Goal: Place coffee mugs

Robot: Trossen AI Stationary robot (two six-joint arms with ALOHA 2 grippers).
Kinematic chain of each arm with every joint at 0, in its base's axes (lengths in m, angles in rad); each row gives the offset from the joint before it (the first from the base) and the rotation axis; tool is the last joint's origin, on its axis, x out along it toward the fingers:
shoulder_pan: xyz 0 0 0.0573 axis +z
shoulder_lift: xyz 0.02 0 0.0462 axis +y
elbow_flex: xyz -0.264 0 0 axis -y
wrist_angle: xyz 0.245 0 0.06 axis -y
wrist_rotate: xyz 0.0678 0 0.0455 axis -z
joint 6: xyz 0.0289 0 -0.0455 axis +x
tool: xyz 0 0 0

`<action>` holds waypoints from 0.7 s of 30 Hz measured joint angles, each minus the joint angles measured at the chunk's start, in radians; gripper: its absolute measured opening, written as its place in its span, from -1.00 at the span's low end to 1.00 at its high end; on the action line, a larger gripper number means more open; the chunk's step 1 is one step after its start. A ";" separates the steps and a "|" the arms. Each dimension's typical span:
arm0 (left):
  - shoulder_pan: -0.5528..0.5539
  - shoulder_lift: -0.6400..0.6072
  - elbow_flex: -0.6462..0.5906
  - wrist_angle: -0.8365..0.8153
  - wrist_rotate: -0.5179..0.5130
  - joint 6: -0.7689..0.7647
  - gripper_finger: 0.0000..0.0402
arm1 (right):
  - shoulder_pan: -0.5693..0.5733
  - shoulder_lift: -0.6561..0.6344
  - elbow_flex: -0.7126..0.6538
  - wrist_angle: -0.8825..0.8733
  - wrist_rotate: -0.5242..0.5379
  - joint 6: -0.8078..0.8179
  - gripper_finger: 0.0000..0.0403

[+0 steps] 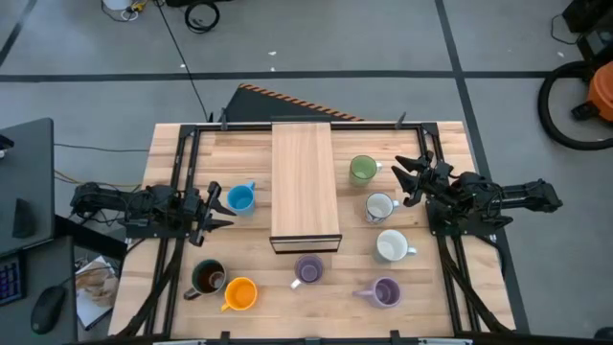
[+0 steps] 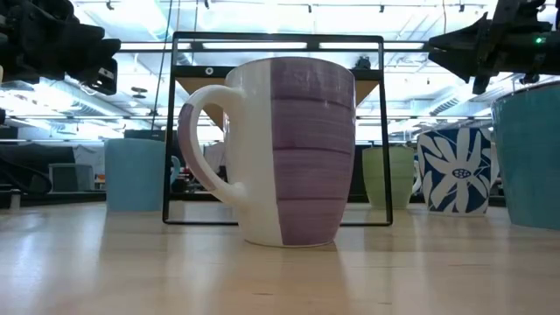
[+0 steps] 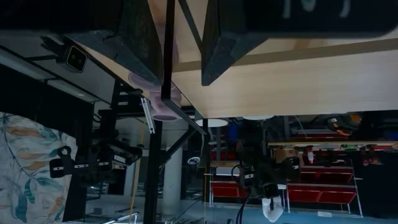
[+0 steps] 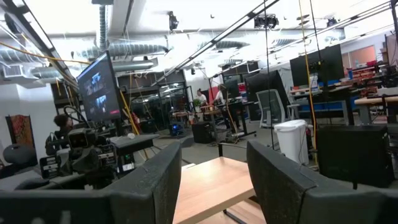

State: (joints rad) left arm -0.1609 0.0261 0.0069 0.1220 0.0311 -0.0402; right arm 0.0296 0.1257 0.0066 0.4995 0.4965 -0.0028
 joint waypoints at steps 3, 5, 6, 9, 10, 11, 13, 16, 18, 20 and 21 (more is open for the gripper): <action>0.000 0.000 0.000 0.000 0.000 0.000 -0.43 | 0.000 0.000 0.000 0.000 0.000 0.000 -0.07; 0.000 0.000 0.000 0.000 0.000 0.000 -0.43 | 0.000 0.000 0.000 0.000 0.000 0.000 -0.07; 0.000 0.000 0.000 0.000 0.000 0.000 -0.43 | 0.000 0.000 0.000 0.000 0.000 0.000 -0.07; 0.000 0.000 0.000 0.000 0.000 0.000 -0.43 | 0.000 0.000 0.000 0.000 0.000 0.000 -0.07; 0.000 0.000 0.000 0.000 0.000 0.000 -0.43 | 0.000 0.000 0.000 0.000 0.000 0.000 -0.07; 0.000 0.000 0.000 0.000 0.000 0.000 -0.43 | 0.000 0.000 0.000 0.000 0.000 0.000 -0.07; 0.000 0.000 0.000 0.000 0.000 0.000 -0.43 | 0.000 0.000 0.000 0.000 0.000 0.000 -0.07; 0.000 0.000 0.000 0.000 0.000 0.000 -0.43 | 0.000 0.000 0.000 0.000 0.000 0.000 -0.07; 0.000 0.000 0.000 0.000 0.000 0.000 -0.43 | 0.000 0.000 0.000 0.000 0.000 0.000 -0.07; 0.000 0.000 0.000 0.001 0.000 -0.001 -0.43 | 0.000 0.000 0.000 0.000 0.000 0.000 -0.07; 0.000 0.000 0.000 0.001 0.000 -0.008 -0.43 | 0.000 0.000 0.000 0.000 0.000 0.000 -0.07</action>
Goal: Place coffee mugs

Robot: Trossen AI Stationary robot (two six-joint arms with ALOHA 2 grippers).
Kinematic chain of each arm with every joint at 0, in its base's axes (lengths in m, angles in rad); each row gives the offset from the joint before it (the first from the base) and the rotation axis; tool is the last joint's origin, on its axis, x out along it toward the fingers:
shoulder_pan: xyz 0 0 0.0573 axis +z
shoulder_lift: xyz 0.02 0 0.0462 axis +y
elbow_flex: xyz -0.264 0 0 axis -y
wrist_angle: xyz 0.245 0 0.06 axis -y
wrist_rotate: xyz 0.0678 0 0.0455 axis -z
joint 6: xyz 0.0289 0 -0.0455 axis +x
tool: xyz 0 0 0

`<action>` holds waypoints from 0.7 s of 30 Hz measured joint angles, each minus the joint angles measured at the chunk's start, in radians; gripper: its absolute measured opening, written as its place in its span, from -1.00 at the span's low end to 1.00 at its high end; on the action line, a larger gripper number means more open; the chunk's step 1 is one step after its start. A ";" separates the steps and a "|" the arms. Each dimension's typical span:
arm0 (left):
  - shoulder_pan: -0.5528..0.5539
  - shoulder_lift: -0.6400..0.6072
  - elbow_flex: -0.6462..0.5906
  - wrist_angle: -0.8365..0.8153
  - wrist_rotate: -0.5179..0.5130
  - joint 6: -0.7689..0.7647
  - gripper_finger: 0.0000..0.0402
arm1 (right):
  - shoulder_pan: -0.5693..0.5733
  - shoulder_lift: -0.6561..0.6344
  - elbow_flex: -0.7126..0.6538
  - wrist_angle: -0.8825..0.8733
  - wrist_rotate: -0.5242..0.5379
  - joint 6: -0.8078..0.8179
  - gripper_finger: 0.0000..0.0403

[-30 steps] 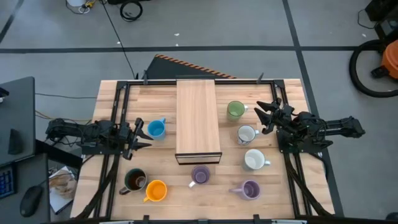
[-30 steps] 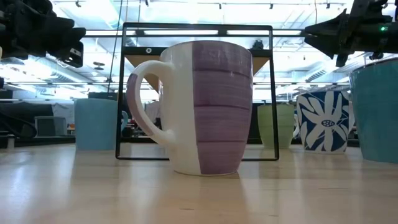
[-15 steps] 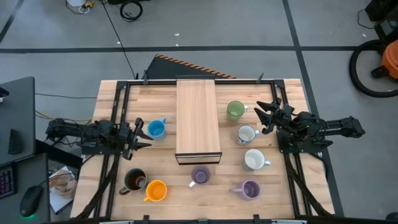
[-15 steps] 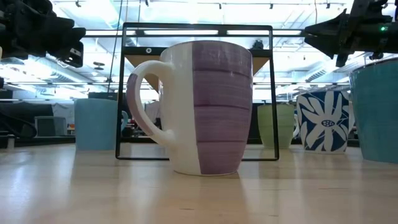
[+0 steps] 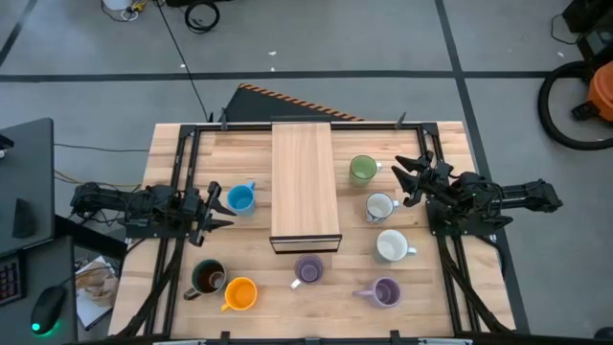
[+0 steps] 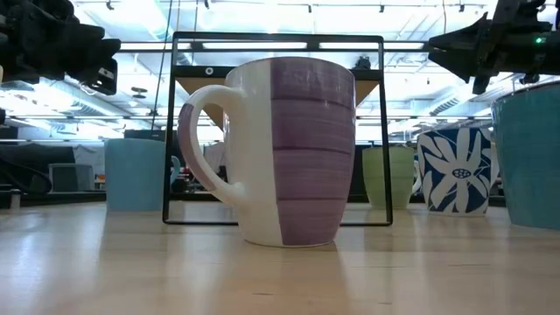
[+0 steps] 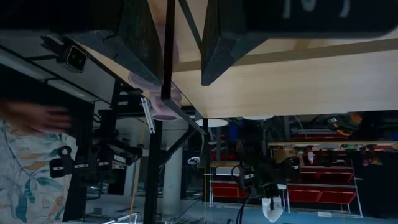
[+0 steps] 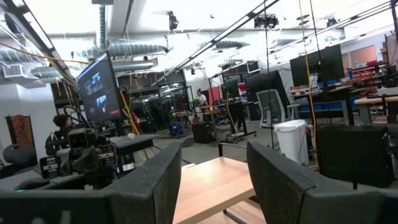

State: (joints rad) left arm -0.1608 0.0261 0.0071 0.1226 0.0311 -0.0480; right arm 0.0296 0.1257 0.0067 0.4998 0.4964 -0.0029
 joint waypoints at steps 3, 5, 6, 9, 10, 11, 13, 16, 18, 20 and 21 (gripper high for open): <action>0.000 0.000 0.000 0.017 0.000 -0.041 -0.43 | 0.000 0.000 0.000 0.000 0.000 0.000 -0.07; 0.000 0.000 0.000 0.089 -0.011 -0.043 -0.43 | 0.000 0.000 0.000 0.001 0.000 0.000 -0.07; 0.000 -0.001 0.000 0.125 -0.017 -0.050 -0.43 | 0.000 0.000 0.000 0.005 0.000 0.002 -0.07; 0.000 0.000 0.000 0.225 -0.019 -0.061 -0.43 | 0.000 0.000 0.000 0.052 0.000 0.030 -0.07; 0.000 0.000 0.000 0.257 -0.019 -0.061 -0.43 | -0.001 0.000 0.000 0.083 0.002 0.011 -0.07; 0.000 -0.001 0.000 0.287 -0.019 -0.063 -0.43 | -0.004 0.000 0.000 0.119 0.005 -0.016 -0.07; 0.000 0.000 0.000 0.336 -0.019 -0.074 -0.43 | -0.008 0.000 0.000 0.196 0.003 -0.037 -0.07; 0.000 -0.001 0.000 0.370 -0.019 -0.101 -0.43 | -0.008 0.000 0.000 0.293 -0.001 -0.027 -0.07; 0.000 0.000 0.000 0.370 -0.020 -0.102 -0.43 | -0.008 0.000 0.000 0.310 -0.008 -0.020 -0.07; 0.000 0.000 0.000 0.374 -0.039 -0.098 -0.43 | -0.008 0.000 0.000 0.323 -0.028 -0.019 -0.07; 0.000 0.000 0.000 0.379 -0.057 -0.098 -0.43 | -0.008 0.000 0.000 0.328 -0.037 -0.019 -0.07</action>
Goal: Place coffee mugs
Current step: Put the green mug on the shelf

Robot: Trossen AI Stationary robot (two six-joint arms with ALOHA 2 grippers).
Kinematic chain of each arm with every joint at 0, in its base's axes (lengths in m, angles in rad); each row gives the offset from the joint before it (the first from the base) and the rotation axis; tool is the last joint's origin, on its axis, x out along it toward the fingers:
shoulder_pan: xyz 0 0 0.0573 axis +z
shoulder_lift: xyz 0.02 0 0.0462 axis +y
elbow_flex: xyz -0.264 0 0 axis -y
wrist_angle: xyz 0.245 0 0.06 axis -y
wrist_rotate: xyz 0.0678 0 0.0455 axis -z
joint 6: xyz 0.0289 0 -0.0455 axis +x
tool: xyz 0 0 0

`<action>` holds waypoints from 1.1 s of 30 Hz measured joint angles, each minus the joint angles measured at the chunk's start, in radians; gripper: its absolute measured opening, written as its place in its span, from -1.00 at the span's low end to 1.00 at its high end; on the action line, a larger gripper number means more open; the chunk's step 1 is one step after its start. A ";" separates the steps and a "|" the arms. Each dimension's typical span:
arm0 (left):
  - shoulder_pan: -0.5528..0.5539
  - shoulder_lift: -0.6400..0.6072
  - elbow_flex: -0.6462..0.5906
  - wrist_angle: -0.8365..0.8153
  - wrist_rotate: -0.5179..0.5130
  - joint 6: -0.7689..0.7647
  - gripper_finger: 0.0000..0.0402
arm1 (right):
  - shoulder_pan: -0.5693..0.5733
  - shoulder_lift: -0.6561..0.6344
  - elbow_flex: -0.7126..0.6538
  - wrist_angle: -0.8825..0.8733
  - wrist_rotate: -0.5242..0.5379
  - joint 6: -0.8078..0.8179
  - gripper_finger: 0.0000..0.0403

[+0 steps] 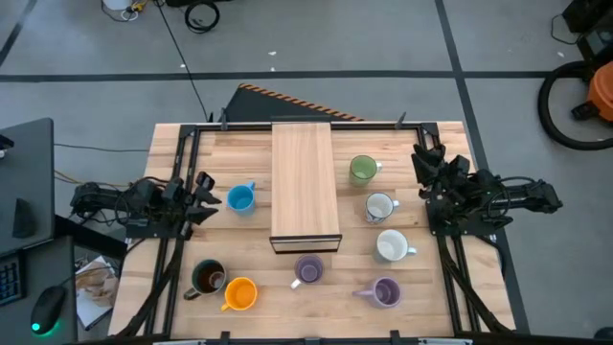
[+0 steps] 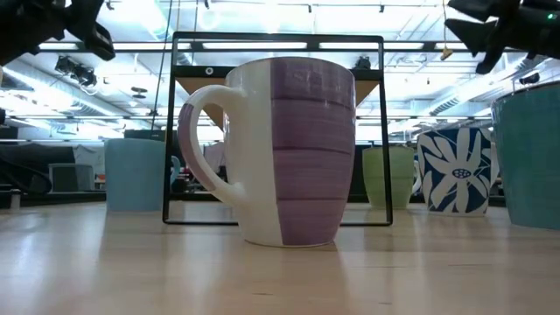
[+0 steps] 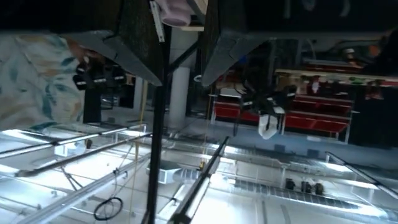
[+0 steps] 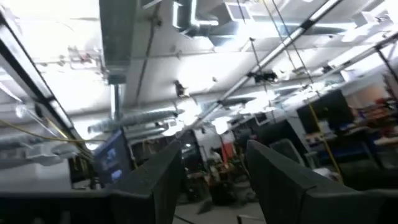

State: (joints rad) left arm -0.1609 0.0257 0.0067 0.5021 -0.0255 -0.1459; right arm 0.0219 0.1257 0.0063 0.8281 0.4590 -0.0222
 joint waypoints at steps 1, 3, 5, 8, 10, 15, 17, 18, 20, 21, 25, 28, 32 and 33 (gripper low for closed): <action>0.000 0.000 0.000 0.007 -0.021 0.000 -0.43 | 0.000 0.000 0.000 0.000 -0.009 0.000 -0.07; 0.000 0.000 0.000 0.017 -0.075 0.000 -0.43 | 0.000 0.000 0.000 -0.002 -0.020 0.007 -0.07; 0.000 0.000 0.000 0.017 -0.133 -0.005 -0.43 | 0.000 0.000 0.000 -0.002 -0.045 0.036 -0.07; 0.000 0.000 0.000 0.018 -0.195 -0.019 -0.43 | 0.000 0.000 0.000 -0.006 -0.116 0.041 -0.07; 0.000 0.000 0.000 0.019 -0.225 -0.019 -0.43 | 0.000 0.006 0.003 -0.040 -0.128 0.049 -0.07; 0.000 0.000 0.000 0.018 -0.268 -0.002 -0.43 | 0.000 0.051 0.098 -0.376 -0.007 0.110 -0.07; 0.000 0.000 0.000 0.018 -0.270 0.011 -0.43 | 0.000 0.084 0.153 -0.521 0.016 0.157 -0.07; 0.000 0.000 0.000 0.018 -0.270 0.022 -0.43 | 0.000 0.105 0.182 -0.575 0.022 0.178 -0.07; 0.000 0.000 0.000 0.018 -0.270 0.037 -0.43 | 0.000 0.153 0.241 -0.659 0.037 0.205 -0.07; 0.000 0.000 0.000 0.018 -0.270 0.047 -0.43 | 0.000 0.178 0.268 -0.696 0.046 0.209 -0.07; 0.000 0.000 0.000 0.018 -0.270 0.079 -0.43 | 0.000 0.279 0.357 -0.847 0.077 0.197 -0.07; 0.000 0.000 0.000 0.020 -0.270 0.084 -0.43 | 0.000 0.346 0.398 -0.947 0.073 0.155 -0.07; 0.000 0.000 0.000 0.022 -0.270 0.132 -0.43 | -0.002 0.455 0.436 -1.053 0.051 0.150 -0.07; 0.000 0.000 0.000 0.022 -0.270 0.140 -0.43 | -0.006 0.484 0.450 -1.081 0.029 0.153 -0.07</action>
State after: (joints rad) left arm -0.1608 0.0257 0.0067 0.5243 -0.2958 -0.0056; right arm 0.0163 0.6100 0.4563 -0.2530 0.4882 0.1304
